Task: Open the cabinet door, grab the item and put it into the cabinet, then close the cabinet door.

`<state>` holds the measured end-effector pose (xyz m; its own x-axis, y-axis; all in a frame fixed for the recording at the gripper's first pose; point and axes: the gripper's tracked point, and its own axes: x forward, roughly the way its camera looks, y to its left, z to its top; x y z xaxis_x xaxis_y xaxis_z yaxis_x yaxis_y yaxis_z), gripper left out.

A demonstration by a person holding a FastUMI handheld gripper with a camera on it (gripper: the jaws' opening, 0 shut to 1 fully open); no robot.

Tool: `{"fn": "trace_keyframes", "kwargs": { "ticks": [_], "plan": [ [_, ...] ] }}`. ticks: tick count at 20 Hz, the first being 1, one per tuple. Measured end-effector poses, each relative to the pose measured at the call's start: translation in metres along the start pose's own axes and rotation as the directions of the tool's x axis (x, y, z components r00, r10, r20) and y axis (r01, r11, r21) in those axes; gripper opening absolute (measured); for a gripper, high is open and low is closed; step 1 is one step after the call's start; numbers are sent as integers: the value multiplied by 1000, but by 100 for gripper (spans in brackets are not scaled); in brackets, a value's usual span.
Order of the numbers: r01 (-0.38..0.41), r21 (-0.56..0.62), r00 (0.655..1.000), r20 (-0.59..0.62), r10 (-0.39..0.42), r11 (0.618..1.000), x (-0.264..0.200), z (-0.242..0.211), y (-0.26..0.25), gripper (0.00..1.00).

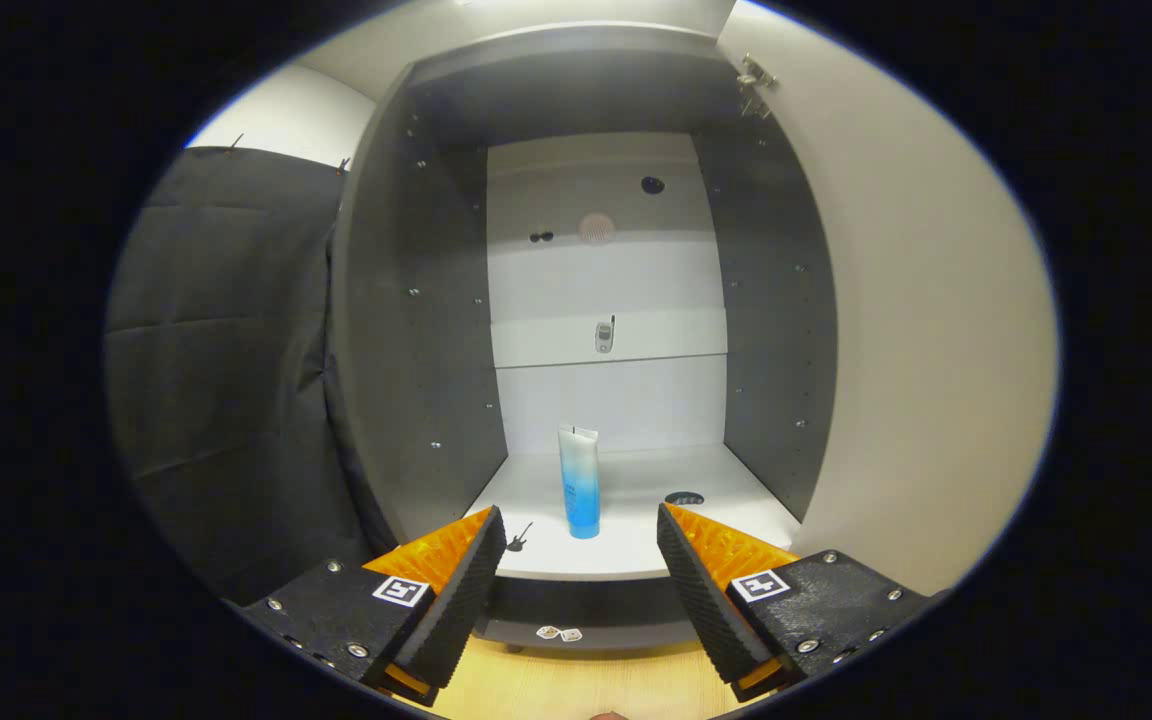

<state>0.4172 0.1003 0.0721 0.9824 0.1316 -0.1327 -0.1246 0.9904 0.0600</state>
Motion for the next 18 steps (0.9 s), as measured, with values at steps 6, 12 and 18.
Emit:
{"fn": "trace_keyframes", "kwargs": {
  "ticks": [6, 12, 18],
  "plan": [
    [31, 16, 996, 81, -32, 999, -97, -2, -13, 94],
    [57, 16, 994, 88, -59, 998, -179, -30, -27, 94],
    [110, -26, 988, 117, -106, 994, -262, -32, -66, 94]
  ]
}}
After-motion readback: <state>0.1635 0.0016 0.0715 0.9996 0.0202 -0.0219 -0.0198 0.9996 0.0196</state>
